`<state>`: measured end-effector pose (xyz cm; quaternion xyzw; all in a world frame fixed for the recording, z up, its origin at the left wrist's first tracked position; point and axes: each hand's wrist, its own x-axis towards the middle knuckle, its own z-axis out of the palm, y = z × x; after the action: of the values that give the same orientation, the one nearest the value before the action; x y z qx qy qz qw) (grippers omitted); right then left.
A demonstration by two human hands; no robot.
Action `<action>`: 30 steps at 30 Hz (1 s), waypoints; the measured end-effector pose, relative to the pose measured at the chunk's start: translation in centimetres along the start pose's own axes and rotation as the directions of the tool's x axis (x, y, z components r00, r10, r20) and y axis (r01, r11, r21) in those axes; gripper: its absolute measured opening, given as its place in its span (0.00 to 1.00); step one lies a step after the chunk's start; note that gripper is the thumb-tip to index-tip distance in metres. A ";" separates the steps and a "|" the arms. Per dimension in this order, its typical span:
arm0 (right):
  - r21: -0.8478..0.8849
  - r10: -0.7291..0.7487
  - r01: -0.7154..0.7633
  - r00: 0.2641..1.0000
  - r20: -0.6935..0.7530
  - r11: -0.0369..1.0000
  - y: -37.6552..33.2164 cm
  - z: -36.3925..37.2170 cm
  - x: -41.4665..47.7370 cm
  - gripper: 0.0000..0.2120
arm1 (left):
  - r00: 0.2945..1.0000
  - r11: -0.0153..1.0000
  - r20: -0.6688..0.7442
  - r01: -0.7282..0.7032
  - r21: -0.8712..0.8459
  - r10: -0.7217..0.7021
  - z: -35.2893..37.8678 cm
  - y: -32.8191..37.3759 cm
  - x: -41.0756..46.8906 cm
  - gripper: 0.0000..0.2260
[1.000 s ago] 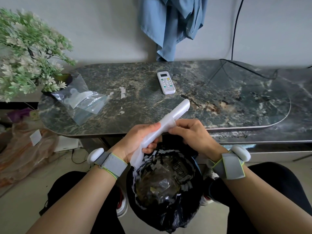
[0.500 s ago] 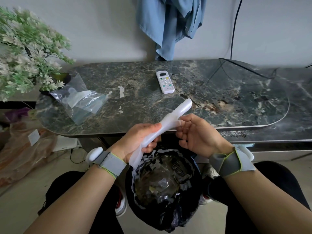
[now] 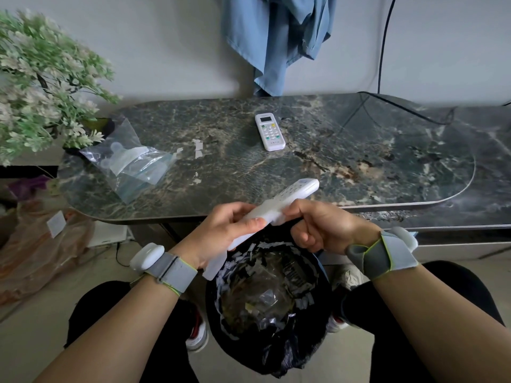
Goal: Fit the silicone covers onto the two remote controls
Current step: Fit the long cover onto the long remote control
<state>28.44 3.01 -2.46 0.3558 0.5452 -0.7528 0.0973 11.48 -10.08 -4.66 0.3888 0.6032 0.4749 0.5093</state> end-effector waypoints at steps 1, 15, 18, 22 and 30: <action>-0.021 -0.006 0.006 1.000 -0.015 1.000 0.0 0.1 -0.1 0.16 | 1.000 0.999 -0.002 -0.014 0.037 0.014 -0.2 0.0 -0.1 0.18; 0.466 -0.054 0.065 0.998 -0.038 0.882 0.4 -0.8 -0.6 0.07 | 0.997 0.996 -0.015 -0.069 0.049 0.070 -0.1 -0.1 -0.2 0.17; 0.445 -0.132 0.160 0.987 -0.093 0.881 0.7 -0.6 -0.7 0.06 | 0.997 0.997 -0.029 -0.065 0.034 0.066 -0.1 -0.2 -0.2 0.17; 0.181 -0.263 0.314 0.929 -0.259 0.932 0.9 -0.1 -1.0 0.05 | 0.999 0.999 -0.044 -0.031 0.016 0.032 -0.1 -0.3 -0.3 0.17; -0.829 -0.843 0.230 0.324 -0.429 0.510 2.7 0.8 0.3 0.07 | 0.992 0.992 -0.031 0.118 -0.048 -0.119 0.7 -0.1 0.0 0.13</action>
<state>29.28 1.32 -4.56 0.3755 0.8306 -0.2472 -0.3286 12.20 -9.97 -4.77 0.3326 0.6225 0.4640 0.5352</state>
